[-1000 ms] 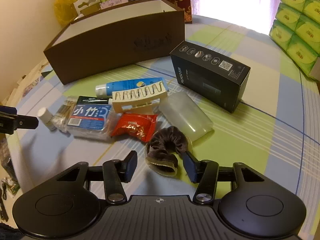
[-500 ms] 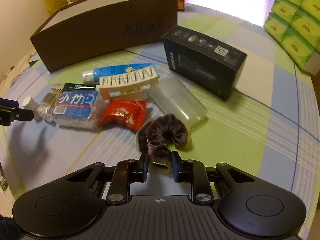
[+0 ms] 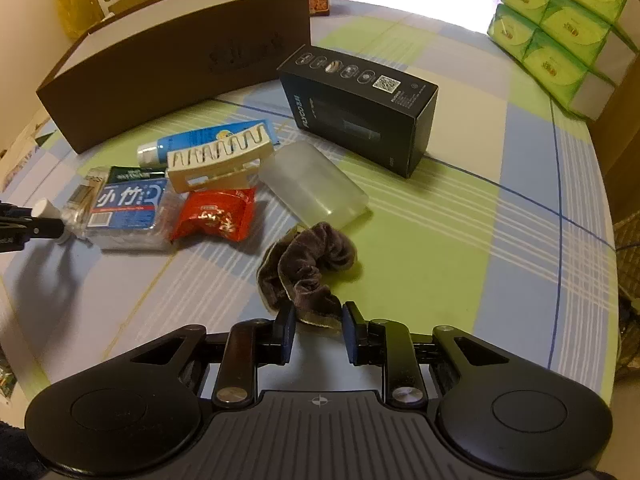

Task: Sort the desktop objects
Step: 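Grasp the white pill bottle with the left tool while the right tool grasps the brown scrunchie, then carry the pill bottle and scrunchie with both tools over the open box, then open both tools to drop the pill bottle and scrunchie into the box, then withdraw both tools from the box back toward the remaining items, then grasp the cotton swab bag with the left tool while the right tool grasps the clear cup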

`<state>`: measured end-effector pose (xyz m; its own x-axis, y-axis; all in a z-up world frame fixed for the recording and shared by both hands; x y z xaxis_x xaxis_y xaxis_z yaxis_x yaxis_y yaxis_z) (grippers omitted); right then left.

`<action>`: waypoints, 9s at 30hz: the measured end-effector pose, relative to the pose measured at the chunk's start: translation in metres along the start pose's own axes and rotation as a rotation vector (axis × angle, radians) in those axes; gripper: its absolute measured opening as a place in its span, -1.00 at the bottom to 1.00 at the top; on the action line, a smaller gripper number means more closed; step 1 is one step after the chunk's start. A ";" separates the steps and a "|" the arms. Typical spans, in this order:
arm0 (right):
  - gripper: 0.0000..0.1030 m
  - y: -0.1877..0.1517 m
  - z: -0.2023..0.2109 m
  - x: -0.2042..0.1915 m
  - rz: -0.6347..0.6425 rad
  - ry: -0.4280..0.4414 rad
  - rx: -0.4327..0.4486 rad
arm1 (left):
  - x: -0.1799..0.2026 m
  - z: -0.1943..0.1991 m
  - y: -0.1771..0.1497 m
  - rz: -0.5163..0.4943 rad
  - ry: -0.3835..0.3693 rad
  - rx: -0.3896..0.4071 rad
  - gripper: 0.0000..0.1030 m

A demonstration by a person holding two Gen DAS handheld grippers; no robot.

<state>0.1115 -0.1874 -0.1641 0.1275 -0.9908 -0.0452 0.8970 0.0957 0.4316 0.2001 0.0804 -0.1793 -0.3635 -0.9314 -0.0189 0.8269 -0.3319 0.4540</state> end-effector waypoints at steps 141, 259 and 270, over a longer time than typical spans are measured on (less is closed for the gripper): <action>0.89 0.293 -0.065 -0.131 0.420 0.248 0.103 | -0.076 -0.011 0.216 0.152 0.024 0.001 0.70; 0.72 0.050 0.000 -0.037 0.224 0.144 0.147 | 0.007 0.065 0.012 0.172 0.081 0.025 0.73; 0.33 0.057 -0.037 -0.022 0.265 0.075 0.099 | -0.005 0.034 0.025 0.164 0.070 -0.003 0.66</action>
<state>0.1755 -0.1568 -0.1714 0.3856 -0.9225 0.0161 0.7832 0.3365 0.5228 0.2086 0.0821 -0.1378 -0.1935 -0.9811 -0.0067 0.8737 -0.1755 0.4537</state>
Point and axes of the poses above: each gripper's, at about its wrist camera, not at the fingertips, and z roughly against the way its jaws point, x to its right, y to its top, the point moved 5 cm from there along -z, roughly the way its jaws point, and after that the axes turned 4 degrees about -x, right-handed, at the moved point
